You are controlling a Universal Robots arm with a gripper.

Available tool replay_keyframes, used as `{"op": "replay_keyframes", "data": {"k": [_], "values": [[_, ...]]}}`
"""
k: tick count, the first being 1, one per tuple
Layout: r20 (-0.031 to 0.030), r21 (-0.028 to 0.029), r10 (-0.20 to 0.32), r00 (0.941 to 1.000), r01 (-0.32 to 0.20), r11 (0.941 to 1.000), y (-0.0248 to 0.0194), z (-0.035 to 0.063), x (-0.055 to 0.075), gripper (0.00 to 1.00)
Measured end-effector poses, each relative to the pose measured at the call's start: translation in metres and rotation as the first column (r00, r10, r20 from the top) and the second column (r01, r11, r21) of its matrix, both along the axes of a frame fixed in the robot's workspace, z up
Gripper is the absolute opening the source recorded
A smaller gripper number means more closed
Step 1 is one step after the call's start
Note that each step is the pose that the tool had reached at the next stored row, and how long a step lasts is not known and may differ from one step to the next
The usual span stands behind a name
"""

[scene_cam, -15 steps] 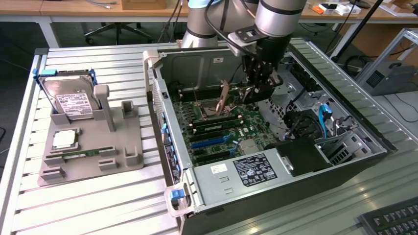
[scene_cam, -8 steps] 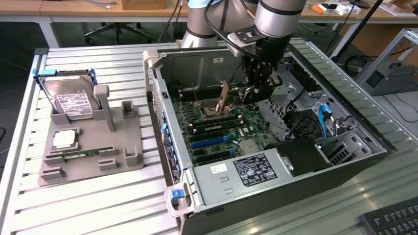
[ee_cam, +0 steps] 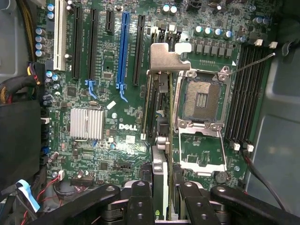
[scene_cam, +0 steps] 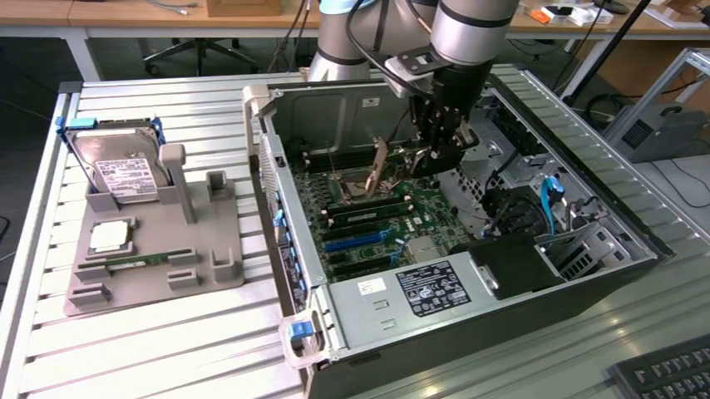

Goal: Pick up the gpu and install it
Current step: 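Insert the gpu into the slot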

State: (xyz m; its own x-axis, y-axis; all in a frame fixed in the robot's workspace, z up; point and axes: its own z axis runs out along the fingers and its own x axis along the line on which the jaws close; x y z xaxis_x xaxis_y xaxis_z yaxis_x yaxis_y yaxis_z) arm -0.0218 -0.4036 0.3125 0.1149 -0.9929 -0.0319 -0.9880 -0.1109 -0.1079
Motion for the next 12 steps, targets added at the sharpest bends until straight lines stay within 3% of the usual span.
{"op": "replay_keyframes", "data": {"k": [12], "values": [[0.0,0.0,0.0,1.0,0.0,1.0,0.0,-0.0029,-0.0019,0.27]]}}
